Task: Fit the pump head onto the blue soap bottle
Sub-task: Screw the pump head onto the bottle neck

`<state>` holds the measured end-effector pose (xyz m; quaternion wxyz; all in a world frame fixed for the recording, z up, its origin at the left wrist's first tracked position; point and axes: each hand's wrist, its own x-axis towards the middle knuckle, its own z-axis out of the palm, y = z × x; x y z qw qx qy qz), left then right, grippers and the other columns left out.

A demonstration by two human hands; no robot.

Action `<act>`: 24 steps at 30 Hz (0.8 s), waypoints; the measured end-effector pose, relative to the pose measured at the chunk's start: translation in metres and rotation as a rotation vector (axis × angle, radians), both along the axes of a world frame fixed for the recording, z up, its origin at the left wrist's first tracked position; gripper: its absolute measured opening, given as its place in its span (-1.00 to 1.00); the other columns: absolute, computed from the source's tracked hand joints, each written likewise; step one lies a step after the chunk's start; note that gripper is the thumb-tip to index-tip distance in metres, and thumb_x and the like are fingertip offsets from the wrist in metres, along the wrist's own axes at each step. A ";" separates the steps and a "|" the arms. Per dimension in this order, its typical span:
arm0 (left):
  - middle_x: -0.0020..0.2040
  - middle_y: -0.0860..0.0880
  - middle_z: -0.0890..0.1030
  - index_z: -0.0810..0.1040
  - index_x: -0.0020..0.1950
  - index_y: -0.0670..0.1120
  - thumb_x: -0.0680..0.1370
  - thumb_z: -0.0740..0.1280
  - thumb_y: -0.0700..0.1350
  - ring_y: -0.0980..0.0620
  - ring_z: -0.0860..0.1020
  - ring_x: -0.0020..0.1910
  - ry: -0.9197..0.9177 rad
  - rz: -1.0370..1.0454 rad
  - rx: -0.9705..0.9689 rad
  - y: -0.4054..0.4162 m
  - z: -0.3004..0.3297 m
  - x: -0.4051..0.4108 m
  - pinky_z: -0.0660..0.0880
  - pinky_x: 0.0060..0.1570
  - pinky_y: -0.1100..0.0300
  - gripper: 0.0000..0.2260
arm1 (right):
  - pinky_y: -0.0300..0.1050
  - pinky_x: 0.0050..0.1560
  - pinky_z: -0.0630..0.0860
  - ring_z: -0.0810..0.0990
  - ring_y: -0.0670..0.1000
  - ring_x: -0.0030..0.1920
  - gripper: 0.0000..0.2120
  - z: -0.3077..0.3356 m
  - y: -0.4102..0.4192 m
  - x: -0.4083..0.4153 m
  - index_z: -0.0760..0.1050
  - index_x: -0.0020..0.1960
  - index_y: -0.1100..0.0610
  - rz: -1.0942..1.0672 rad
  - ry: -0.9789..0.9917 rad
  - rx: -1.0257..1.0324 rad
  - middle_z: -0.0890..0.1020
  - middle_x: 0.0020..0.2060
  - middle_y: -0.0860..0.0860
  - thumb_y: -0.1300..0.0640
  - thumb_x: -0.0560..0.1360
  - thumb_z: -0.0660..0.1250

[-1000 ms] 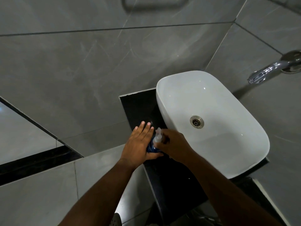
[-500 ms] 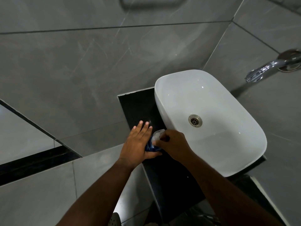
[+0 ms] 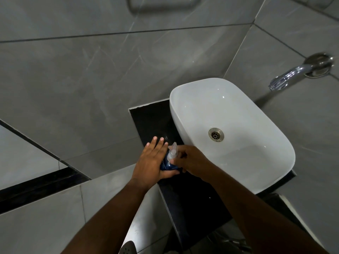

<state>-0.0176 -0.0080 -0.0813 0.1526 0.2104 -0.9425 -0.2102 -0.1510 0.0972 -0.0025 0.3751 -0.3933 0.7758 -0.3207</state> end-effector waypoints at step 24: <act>0.53 -0.12 0.23 0.25 0.50 -0.10 0.38 0.21 0.49 -0.01 -0.02 0.52 -0.016 0.009 0.012 0.000 -0.001 -0.001 -0.06 0.45 -0.02 -0.11 | -0.36 -0.27 0.55 0.66 0.00 -0.10 -0.71 -0.016 0.002 -0.002 0.54 0.17 0.08 0.022 0.012 -0.107 0.66 -0.08 -0.02 0.10 0.46 0.38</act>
